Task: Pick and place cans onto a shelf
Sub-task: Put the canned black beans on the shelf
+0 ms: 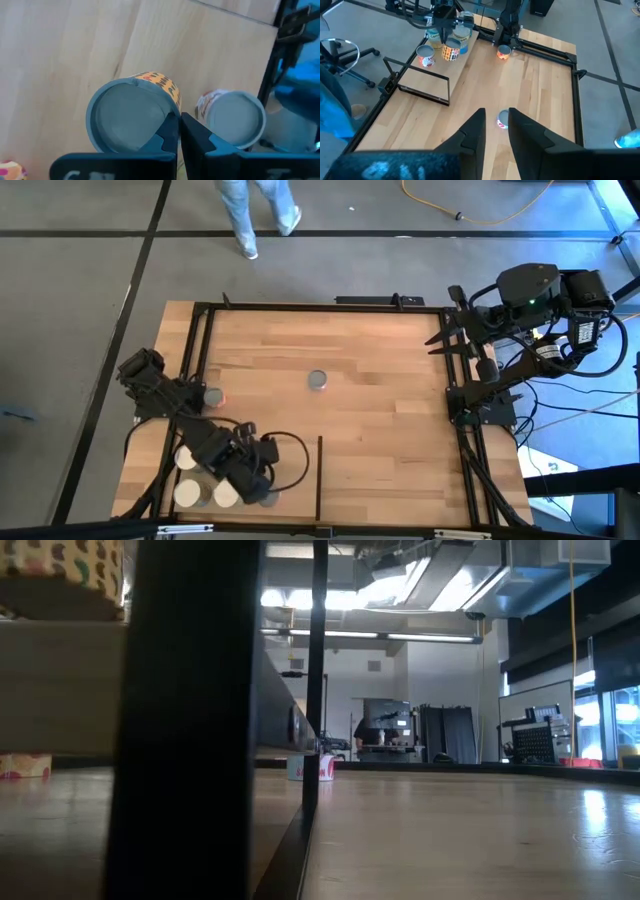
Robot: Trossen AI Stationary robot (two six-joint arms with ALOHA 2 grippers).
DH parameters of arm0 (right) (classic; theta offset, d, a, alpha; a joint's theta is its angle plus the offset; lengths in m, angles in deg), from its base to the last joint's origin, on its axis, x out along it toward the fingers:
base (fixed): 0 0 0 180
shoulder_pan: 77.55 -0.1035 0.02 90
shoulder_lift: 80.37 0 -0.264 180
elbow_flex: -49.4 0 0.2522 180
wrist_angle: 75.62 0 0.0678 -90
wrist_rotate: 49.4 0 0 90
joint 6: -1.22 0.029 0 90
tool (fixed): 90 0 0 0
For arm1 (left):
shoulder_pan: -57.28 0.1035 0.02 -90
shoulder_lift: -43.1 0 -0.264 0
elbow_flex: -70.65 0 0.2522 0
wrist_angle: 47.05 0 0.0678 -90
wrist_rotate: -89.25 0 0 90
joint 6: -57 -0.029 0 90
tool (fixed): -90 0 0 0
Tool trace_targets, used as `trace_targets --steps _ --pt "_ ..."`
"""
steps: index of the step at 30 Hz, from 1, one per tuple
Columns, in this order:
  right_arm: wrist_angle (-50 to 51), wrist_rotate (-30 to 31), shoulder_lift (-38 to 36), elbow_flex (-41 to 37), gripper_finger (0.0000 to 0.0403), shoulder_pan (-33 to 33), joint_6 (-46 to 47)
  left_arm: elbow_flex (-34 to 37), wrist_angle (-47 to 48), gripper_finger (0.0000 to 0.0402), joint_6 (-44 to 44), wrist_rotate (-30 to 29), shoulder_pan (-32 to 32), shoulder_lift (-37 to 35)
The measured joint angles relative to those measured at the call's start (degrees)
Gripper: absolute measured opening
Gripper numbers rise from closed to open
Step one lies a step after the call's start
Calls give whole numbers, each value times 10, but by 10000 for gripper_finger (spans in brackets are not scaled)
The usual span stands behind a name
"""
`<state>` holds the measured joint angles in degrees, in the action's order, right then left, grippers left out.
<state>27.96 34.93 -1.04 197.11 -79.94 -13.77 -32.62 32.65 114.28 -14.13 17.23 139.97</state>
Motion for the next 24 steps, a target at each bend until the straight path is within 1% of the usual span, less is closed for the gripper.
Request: trace_targets --steps 3,11,24 --pt "0 0 0 0 84 0 16 -1 0 0 23 -21 -10 14" --pt "0 0 0 0 84 0 25 -1 10 0 22 -30 -16 55" --pt "0 0 0 0 84 0 25 -1 2 0 21 -11 -7 82"
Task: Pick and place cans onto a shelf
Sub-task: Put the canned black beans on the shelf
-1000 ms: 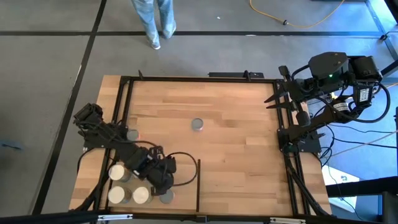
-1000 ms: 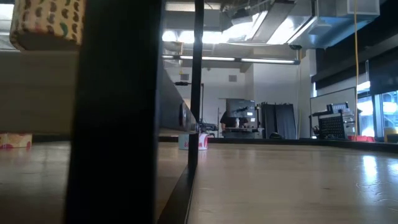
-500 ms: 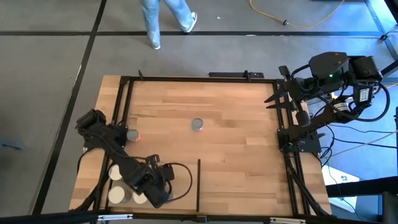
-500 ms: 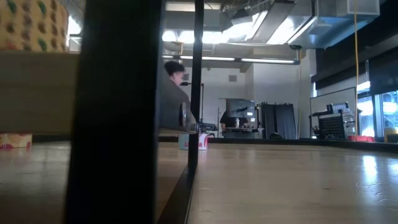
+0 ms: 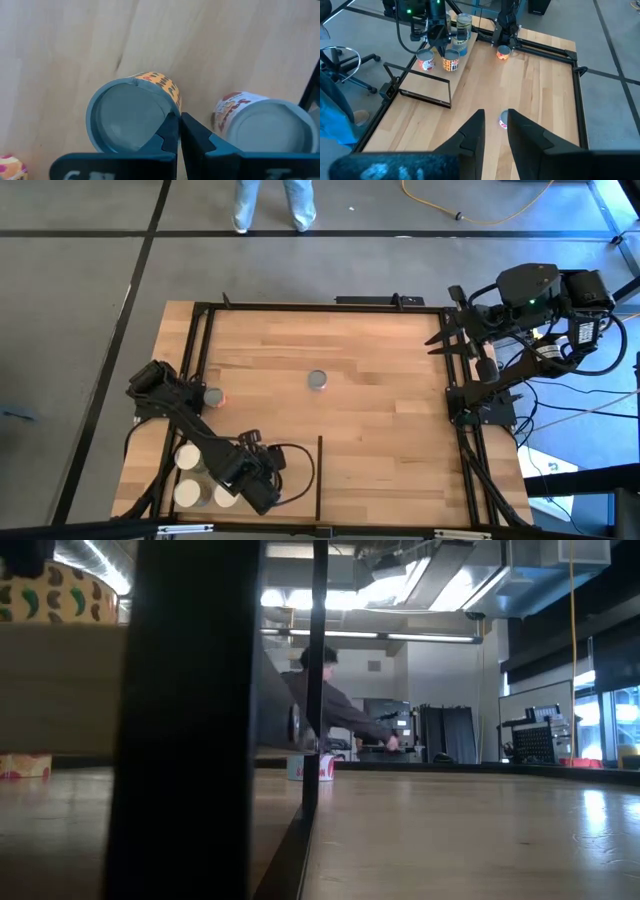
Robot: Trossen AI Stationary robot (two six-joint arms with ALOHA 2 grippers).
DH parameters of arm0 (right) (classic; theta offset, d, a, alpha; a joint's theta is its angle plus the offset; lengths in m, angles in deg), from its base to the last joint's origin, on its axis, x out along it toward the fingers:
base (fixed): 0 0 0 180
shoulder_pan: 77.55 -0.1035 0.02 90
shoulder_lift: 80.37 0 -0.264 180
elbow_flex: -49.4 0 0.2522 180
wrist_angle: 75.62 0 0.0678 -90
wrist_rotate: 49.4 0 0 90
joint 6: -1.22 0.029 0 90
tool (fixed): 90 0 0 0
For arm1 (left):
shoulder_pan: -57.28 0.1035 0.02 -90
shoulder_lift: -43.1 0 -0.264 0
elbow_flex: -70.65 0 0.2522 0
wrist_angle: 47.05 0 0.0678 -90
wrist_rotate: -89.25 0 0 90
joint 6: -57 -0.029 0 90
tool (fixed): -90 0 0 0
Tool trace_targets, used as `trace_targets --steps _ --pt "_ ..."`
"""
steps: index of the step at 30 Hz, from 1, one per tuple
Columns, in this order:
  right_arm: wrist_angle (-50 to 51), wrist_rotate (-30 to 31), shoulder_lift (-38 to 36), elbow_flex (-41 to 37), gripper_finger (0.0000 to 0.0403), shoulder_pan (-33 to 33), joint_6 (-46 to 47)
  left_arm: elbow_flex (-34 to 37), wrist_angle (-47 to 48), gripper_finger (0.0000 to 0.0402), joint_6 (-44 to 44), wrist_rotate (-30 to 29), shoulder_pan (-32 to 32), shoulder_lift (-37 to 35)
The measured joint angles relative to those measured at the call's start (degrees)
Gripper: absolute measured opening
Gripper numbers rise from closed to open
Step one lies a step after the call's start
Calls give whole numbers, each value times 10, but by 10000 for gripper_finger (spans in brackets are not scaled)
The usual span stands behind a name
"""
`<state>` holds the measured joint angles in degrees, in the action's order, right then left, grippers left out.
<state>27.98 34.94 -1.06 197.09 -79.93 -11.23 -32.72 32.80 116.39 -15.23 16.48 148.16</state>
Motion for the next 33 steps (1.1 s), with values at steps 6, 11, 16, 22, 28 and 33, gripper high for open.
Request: trace_targets --steps 6,11,16,22,28,33 --pt "0 0 0 0 84 0 0 0 -7 0 -17 17 7 12" --pt "0 0 0 0 84 0 0 0 -13 0 -30 28 14 19" --pt "0 0 0 0 84 0 0 0 -11 4 -30 34 22 18" --pt "0 0 0 0 84 0 0 0 -10 12 -31 59 22 19" --pt "0 0 0 0 84 0 0 0 -10 15 -29 63 22 20" --pt "0 0 0 0 84 0 0 0 -10 30 -30 59 23 20"
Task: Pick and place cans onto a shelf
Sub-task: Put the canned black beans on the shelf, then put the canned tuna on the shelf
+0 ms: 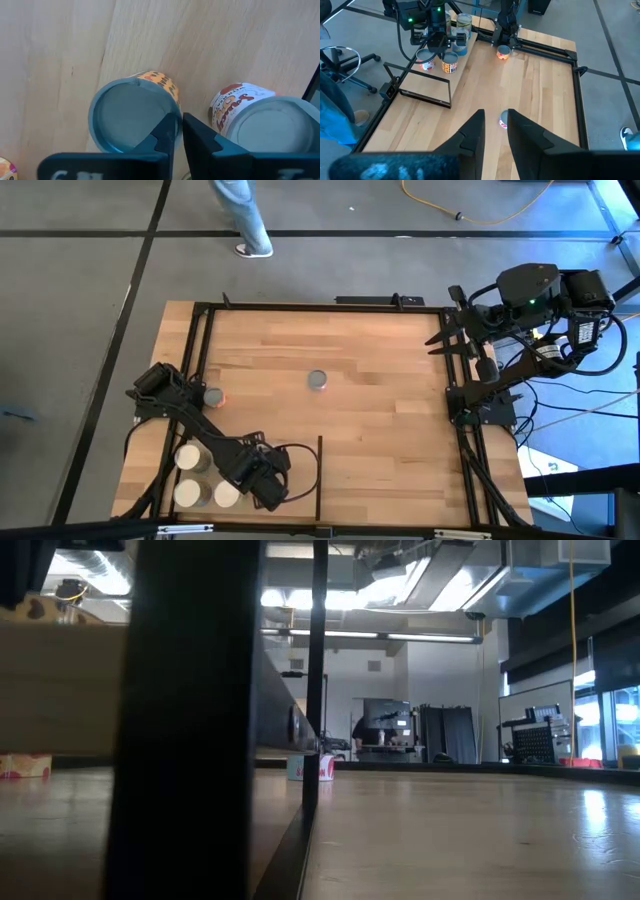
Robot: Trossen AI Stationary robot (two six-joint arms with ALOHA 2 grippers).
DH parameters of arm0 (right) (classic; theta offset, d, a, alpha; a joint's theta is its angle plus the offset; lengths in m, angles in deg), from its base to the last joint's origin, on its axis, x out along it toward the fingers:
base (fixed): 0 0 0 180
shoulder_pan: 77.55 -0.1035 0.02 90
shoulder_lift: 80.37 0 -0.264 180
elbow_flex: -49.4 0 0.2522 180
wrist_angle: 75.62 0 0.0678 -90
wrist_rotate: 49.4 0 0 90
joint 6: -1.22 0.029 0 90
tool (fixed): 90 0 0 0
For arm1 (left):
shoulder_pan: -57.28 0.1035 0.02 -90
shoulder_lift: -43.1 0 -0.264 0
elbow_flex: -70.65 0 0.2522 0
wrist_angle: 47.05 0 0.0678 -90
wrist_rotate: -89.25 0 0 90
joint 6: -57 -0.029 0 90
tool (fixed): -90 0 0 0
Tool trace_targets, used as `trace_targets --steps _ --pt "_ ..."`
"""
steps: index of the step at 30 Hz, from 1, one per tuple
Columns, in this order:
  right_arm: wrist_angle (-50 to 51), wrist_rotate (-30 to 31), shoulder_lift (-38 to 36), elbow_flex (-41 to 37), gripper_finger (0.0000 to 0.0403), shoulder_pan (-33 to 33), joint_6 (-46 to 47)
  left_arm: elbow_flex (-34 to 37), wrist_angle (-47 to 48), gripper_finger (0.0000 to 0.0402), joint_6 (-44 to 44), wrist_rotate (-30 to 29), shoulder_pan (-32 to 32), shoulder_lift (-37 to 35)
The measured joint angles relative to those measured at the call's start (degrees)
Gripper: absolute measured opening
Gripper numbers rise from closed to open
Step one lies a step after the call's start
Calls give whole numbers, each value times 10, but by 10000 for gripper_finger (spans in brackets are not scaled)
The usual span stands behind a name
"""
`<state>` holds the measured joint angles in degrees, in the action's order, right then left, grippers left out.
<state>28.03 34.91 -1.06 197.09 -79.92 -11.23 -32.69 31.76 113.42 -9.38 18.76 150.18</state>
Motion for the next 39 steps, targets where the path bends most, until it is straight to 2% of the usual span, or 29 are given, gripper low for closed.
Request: trace_targets --steps 7,11,16,22,32,35,39 --pt "0 0 0 0 84 0 2 0 -3 58 15 6 0 0" --pt "0 0 0 0 84 0 2 0 -3 58 18 24 0 0" --pt "0 0 0 0 84 0 2 -13 6 56 17 14 2 0" --pt "0 0 0 0 84 0 20 -57 54 56 15 -32 2 0" --pt "-3 0 11 -28 84 0 76 -173 187 55 -14 -177 -2 -11" --pt "-15 1 19 -57 84 0 95 -179 195 53 -21 -216 2 -33" --pt "-80 1 35 -104 84 3 104 -178 217 55 -13 -230 15 -66"
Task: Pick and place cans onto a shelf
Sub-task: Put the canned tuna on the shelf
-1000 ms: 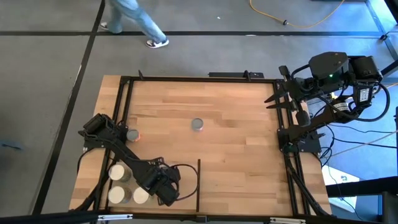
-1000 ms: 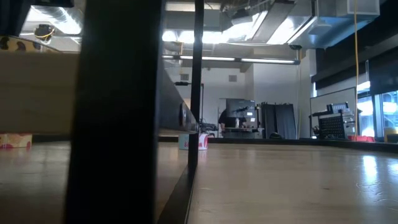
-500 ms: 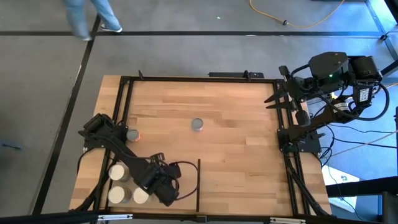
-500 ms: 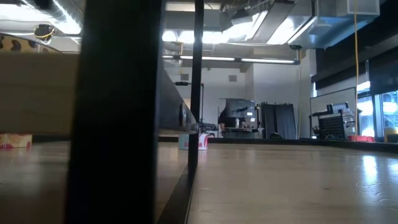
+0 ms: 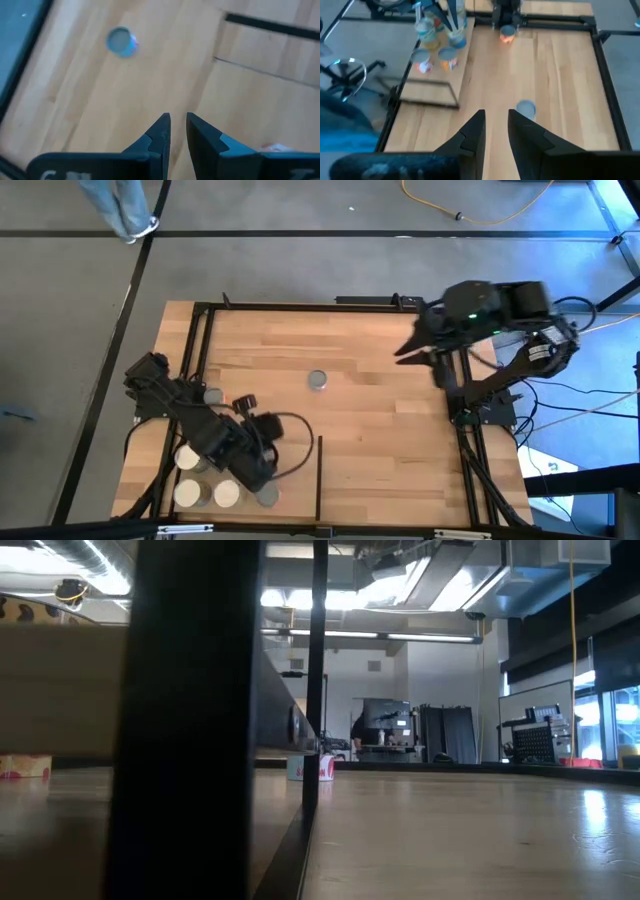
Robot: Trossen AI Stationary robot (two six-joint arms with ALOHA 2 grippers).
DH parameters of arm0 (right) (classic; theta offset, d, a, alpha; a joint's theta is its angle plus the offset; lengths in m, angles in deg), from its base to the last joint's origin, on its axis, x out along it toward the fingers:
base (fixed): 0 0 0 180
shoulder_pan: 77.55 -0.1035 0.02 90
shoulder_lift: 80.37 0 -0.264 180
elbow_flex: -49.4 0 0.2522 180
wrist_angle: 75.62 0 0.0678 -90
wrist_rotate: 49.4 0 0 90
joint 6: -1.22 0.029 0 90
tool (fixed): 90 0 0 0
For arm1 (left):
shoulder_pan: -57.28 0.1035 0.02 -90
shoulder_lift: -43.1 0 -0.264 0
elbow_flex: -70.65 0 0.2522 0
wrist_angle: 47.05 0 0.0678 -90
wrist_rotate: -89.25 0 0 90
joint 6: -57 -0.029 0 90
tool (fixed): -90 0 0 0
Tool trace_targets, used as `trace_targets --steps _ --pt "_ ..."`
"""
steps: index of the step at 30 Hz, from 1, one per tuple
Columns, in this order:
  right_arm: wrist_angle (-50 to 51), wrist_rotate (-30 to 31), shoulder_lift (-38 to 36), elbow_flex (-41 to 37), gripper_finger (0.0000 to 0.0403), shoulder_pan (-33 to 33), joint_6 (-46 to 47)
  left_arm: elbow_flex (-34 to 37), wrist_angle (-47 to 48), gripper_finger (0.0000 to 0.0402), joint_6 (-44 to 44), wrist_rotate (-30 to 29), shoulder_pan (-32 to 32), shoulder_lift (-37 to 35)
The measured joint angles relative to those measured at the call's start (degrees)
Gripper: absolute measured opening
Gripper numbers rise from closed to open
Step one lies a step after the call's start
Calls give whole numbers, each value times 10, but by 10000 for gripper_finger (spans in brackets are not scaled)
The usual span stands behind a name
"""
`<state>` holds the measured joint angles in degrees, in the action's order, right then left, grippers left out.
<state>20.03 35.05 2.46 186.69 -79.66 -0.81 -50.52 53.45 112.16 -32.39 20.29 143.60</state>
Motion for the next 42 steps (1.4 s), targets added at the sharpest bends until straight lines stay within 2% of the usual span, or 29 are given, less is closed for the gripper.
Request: trace_targets --steps 5,14,19,24,29,34,42 --pt "-96 40 27 -65 84 29 -8 0 5 51 11 -28 17 -29" --pt "-171 40 73 -219 84 111 -3 0 14 54 12 -57 44 -68" --pt "-281 35 97 -297 84 140 -118 1 15 55 12 -59 59 -80" --pt "-343 25 132 -357 84 153 -244 1 31 55 13 -64 70 -87" --pt "-348 -37 188 -383 84 154 -317 1 33 55 13 -64 82 -87" --pt "-377 -66 252 -388 84 146 -374 1 33 55 13 -64 95 -87" --pt "-422 -72 319 -387 84 127 -414 1 33 55 13 -52 111 -87"
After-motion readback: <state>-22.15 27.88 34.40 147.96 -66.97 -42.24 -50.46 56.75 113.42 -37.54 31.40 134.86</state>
